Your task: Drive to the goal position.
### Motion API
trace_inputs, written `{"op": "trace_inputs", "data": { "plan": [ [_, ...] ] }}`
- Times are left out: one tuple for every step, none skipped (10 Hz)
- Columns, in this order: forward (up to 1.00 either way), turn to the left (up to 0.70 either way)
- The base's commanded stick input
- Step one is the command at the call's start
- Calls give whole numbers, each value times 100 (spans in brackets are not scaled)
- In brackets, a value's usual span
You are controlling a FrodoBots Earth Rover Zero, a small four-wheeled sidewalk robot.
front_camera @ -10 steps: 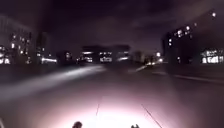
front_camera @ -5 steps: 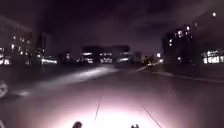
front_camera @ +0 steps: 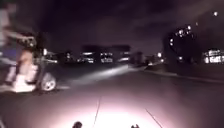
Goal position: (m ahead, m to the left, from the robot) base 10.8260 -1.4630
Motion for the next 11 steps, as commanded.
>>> {"op": "trace_inputs", "data": {
  "plan": [
    [100, 0],
    [100, 0],
    [100, 0],
    [100, 0],
    [100, 0],
    [100, 0],
    [100, 0],
    [100, 0],
    [100, 0],
    [100, 0],
    [97, 0]
  ]
}}
